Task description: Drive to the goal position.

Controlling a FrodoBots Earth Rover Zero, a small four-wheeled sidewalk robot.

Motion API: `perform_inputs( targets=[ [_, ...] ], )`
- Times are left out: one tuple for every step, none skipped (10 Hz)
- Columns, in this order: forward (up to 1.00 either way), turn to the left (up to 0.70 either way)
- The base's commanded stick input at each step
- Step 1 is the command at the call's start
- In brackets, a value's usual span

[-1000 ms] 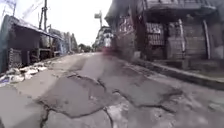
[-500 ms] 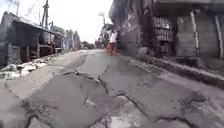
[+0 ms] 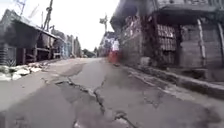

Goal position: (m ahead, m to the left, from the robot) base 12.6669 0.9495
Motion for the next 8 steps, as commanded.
perform_inputs(
  targets=[
    [0.70, 0.00],
    [0.70, 0.00],
    [0.70, 0.13],
    [0.70, 0.19],
    [0.70, 0.00],
    [0.70, 0.00],
    [0.70, 0.00],
    [0.70, 0.00]
  ],
)
